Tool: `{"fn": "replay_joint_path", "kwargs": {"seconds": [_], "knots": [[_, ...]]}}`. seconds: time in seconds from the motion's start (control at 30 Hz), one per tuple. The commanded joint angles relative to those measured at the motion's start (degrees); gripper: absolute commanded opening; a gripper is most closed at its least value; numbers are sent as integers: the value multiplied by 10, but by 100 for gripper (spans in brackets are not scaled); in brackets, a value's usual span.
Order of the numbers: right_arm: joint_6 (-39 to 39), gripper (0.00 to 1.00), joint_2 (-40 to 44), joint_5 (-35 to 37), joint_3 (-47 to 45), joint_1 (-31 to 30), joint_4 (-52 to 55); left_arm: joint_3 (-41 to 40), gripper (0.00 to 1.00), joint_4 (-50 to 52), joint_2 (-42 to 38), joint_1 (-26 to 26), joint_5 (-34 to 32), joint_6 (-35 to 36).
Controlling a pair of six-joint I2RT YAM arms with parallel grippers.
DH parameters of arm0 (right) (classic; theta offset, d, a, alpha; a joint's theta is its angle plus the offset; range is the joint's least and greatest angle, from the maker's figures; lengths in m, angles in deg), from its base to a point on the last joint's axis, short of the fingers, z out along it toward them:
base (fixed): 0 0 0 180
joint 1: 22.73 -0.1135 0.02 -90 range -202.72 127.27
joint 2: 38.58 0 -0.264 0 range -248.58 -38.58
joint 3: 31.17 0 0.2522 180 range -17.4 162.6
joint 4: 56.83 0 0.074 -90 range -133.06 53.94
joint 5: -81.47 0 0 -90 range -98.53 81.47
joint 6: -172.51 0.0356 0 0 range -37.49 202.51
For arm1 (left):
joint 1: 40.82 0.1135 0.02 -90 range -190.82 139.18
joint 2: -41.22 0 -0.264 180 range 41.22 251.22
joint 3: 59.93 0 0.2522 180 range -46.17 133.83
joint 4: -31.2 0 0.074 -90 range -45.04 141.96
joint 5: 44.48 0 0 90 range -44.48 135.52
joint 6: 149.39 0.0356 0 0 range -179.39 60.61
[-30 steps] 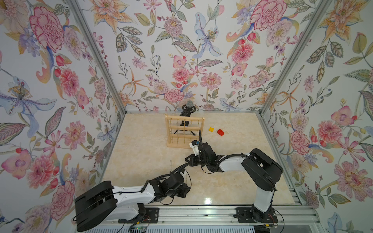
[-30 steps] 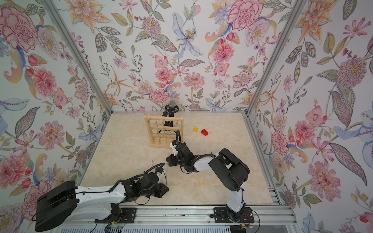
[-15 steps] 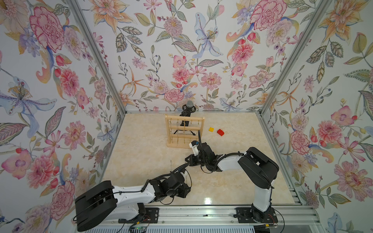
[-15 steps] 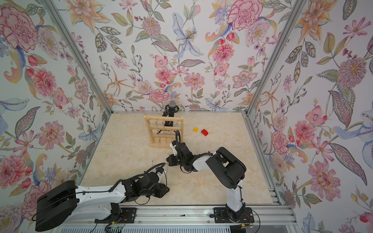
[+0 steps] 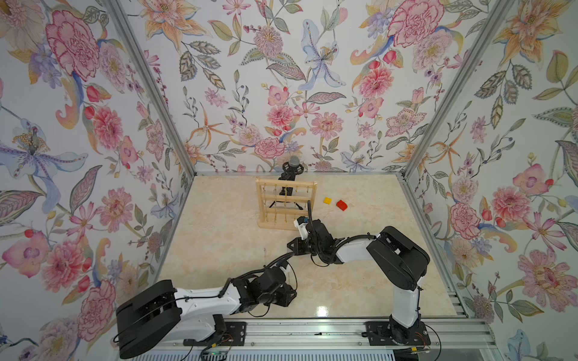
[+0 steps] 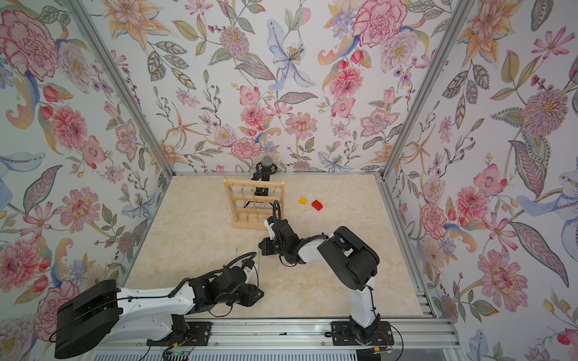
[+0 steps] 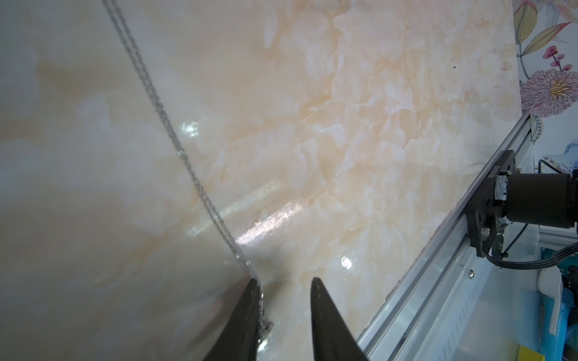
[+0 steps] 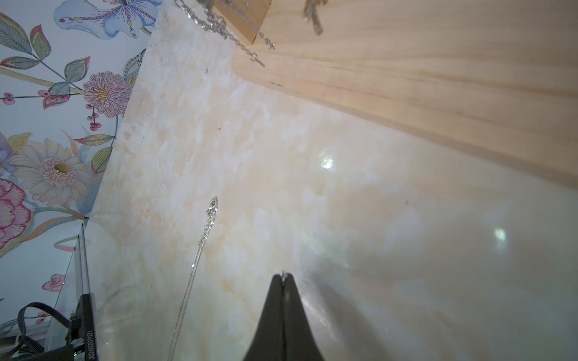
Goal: Take the necklace off the jewelry display stand
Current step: Place the necklace at the center of the board.
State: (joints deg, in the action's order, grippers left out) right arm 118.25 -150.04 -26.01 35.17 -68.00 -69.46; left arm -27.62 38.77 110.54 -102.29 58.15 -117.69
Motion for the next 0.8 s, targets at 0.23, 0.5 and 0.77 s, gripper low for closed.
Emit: {"fn": "replay_joint_path", "kwargs": {"seconds": [0.23, 0.5, 0.77], "knots": [[17, 0, -21, -1, 14, 13, -13, 2, 34, 37, 10, -7, 2, 3], [18, 0, -25, -5, 15, 14, -16, 11, 39, 61, 4, -7, 0, 8], [21, 0, -30, -6, 16, 15, -21, 8, 39, 74, -8, -7, -2, 9]]}}
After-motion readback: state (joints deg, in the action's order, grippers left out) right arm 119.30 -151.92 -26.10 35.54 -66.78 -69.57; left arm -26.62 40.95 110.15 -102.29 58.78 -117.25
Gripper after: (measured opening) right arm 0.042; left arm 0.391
